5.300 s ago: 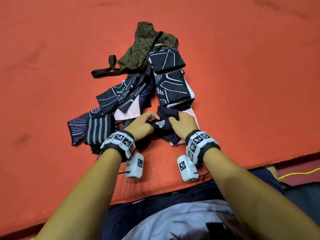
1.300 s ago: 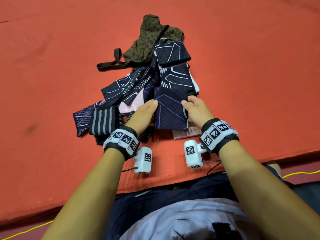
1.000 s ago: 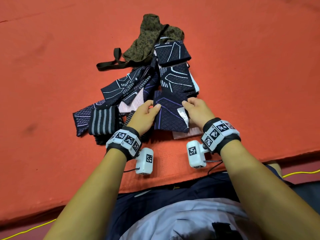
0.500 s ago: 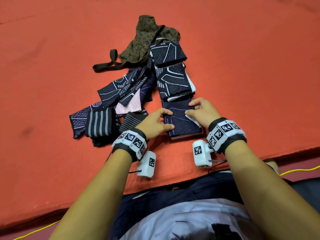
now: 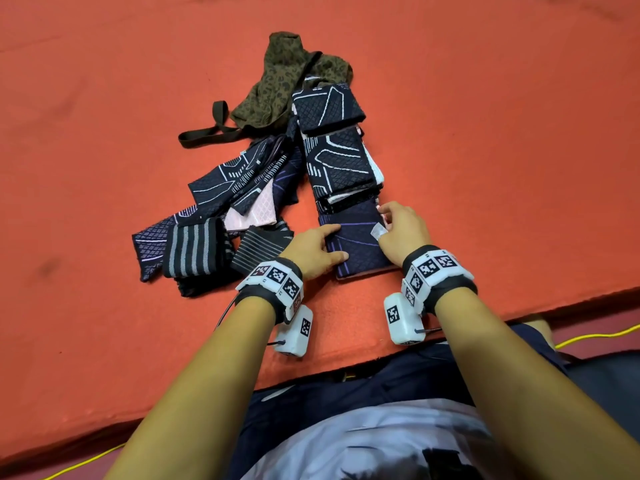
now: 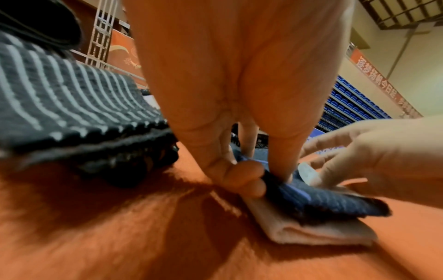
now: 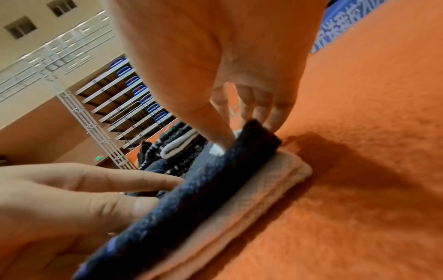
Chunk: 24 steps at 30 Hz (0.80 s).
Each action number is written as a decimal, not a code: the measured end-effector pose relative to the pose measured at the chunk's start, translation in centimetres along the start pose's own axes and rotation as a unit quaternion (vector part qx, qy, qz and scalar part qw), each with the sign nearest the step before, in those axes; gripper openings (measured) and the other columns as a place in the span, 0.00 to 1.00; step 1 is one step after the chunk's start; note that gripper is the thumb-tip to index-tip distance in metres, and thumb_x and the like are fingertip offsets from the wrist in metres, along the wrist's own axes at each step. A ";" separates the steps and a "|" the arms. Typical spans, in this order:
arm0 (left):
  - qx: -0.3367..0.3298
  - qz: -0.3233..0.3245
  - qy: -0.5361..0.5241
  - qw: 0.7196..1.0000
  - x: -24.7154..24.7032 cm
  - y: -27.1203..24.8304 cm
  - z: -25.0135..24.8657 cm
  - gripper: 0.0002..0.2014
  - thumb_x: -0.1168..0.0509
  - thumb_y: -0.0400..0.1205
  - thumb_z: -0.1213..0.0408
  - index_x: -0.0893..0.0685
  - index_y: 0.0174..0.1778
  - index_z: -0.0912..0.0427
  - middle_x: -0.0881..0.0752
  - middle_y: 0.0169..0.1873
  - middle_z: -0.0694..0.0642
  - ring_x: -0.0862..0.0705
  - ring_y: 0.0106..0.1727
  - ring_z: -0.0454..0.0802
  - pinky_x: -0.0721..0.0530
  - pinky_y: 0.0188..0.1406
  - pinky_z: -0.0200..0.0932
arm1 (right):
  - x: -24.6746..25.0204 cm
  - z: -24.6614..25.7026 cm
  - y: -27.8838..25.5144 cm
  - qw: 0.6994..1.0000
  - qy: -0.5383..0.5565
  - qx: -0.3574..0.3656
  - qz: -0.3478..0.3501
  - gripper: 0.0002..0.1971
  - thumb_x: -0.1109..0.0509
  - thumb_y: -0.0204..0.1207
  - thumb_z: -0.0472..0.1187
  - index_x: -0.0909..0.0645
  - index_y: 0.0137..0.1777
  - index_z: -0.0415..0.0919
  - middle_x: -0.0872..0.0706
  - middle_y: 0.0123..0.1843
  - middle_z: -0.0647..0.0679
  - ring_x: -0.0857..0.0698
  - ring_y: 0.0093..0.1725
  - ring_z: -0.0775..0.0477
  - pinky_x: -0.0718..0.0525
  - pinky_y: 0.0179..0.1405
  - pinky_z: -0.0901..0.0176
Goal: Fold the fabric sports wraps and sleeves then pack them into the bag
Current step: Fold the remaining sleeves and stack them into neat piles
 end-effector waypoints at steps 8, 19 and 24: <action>0.005 -0.059 0.043 0.997 3.4 -1.0 0.1 0.14 0.32 0.83 0.60 0.16 0.65 0.51 0.09 0.35 0.49 0.16 0.29 0.34 0.16 0.45 0.35 | -0.1 5.7 -0.7 0.993 0.047 0.112 -0.002 0.11 0.36 0.75 0.34 0.14 0.50 0.45 0.11 0.49 0.48 0.15 0.44 0.46 0.16 0.54 0.53; 0.032 -0.245 -0.059 0.967 9.3 -3.6 4.3 0.06 0.33 0.81 0.65 0.12 0.48 0.50 0.17 0.33 0.44 0.19 0.32 0.41 0.25 0.35 0.26 | -9.4 9.2 -2.6 0.974 0.032 0.088 0.206 0.21 0.27 0.73 0.62 0.20 0.54 0.45 0.08 0.45 0.42 0.09 0.44 0.41 0.12 0.49 0.49; 0.077 -0.191 -0.009 0.979 8.4 -3.7 5.8 0.11 0.38 0.82 0.70 0.14 0.55 0.54 0.14 0.42 0.47 0.17 0.46 0.47 0.27 0.45 0.33 | -10.1 9.9 -1.9 0.978 0.014 0.085 0.192 0.19 0.25 0.74 0.44 0.21 0.63 0.40 0.08 0.47 0.39 0.10 0.49 0.37 0.11 0.52 0.45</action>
Point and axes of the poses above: each hand's wrist, its own y-axis towards the middle knuckle, its own x-axis out of the back of the hand, z = x × y, the point moved 4 cm from there along y, towards the middle knuckle
